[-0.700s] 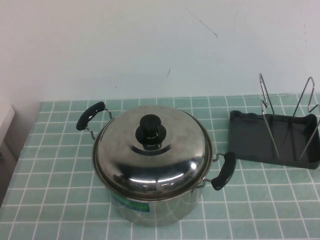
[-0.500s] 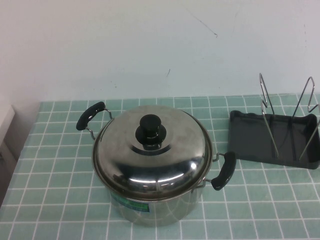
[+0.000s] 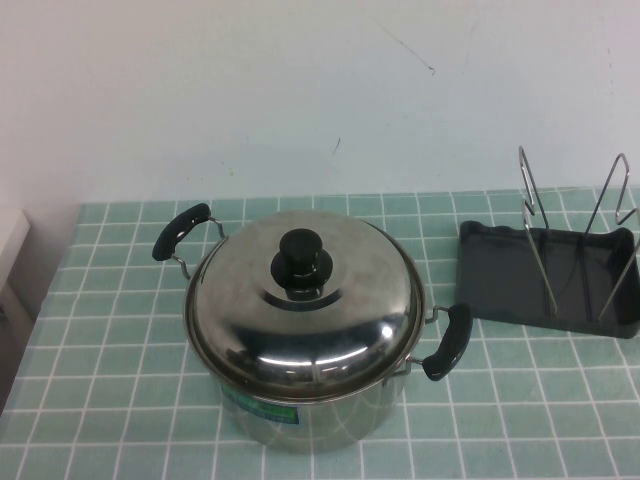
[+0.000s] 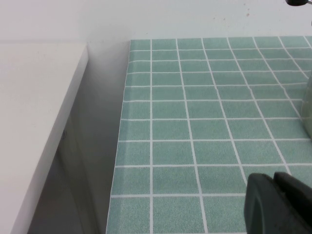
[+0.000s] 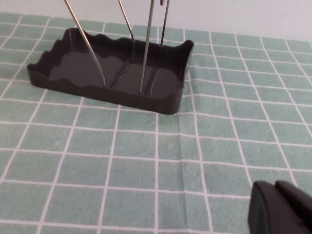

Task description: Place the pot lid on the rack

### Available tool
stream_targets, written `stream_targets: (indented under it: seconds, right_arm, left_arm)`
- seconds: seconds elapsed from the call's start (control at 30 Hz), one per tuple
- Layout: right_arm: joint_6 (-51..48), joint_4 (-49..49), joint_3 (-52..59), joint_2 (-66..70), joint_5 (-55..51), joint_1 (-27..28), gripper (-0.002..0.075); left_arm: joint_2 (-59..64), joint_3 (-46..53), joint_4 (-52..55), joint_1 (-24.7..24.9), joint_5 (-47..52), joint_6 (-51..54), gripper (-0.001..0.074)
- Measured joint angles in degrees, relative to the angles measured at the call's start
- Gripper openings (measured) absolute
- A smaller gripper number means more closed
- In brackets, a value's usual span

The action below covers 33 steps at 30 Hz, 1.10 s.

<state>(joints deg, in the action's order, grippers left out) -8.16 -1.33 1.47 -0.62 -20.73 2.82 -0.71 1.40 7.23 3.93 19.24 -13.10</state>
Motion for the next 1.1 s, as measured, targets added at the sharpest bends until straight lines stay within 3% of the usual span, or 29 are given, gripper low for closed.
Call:
stream_targets:
  seconds: [0.6, 0.73, 1.1]
  right_arm:
    - [-0.14, 0.00, 0.11, 0.00, 3.97, 0.00, -0.0001]
    - [-0.14, 0.00, 0.11, 0.00, 15.15, 0.00, -0.0001]
    - [-0.23, 0.00, 0.11, 0.00, 62.72, 0.00, -0.0001]
  left_arm:
    - [0.00, 0.00, 0.39, 0.00, -2.26, 0.00, -0.0003]
    - [0.00, 0.35, 3.29, 0.00, -11.78, 0.78, -0.0003]
    - [0.00, 0.35, 15.44, 0.00, -43.46, 2.34, -0.0003]
